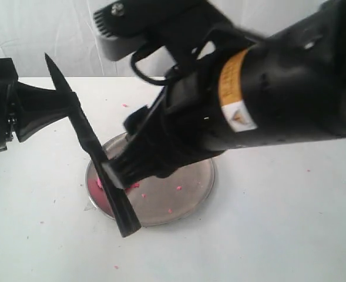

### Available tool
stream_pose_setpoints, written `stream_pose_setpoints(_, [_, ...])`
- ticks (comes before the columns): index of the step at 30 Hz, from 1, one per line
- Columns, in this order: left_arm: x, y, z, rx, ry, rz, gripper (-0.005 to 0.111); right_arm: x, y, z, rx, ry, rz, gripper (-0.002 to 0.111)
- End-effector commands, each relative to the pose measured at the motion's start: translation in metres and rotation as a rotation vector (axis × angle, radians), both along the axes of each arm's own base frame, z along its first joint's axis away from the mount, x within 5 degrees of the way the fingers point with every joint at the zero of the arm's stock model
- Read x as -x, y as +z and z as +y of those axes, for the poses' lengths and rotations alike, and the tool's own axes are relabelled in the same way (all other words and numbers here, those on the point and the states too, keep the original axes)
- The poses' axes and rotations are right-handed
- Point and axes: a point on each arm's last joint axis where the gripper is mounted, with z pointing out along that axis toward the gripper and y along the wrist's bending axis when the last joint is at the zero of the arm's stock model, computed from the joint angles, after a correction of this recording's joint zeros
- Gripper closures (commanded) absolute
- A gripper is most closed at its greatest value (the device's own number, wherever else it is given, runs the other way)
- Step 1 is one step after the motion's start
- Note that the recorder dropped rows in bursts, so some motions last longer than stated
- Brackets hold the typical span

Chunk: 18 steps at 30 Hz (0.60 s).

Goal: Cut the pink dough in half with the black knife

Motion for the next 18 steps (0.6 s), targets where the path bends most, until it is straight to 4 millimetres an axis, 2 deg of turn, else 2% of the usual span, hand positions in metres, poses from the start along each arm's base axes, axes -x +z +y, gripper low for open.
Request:
stream_pose_setpoints(1, [0.005,0.021,-0.007,0.043,-0.105,-0.106,0.107,0.011,0.013,-0.031,0.026,0.095,0.092,0.058])
stream_pose_setpoints(5, [0.005,0.034,-0.008,0.048,-0.136,-0.153,0.107,0.018,0.017,-0.041,0.001,0.182,0.171,0.059])
stream_pose_setpoints(8, [0.006,0.04,-0.006,0.042,-0.16,-0.18,0.107,0.024,0.018,-0.041,-0.045,0.265,0.221,0.059])
stream_pose_setpoints(14, [0.006,0.034,0.0,-0.046,-0.174,-0.162,0.107,0.021,0.022,-0.04,-0.077,0.258,0.173,0.059])
stream_pose_setpoints(18, [0.005,0.03,-0.001,-0.068,-0.191,-0.153,0.107,0.021,0.024,-0.036,-0.156,0.226,0.201,0.059])
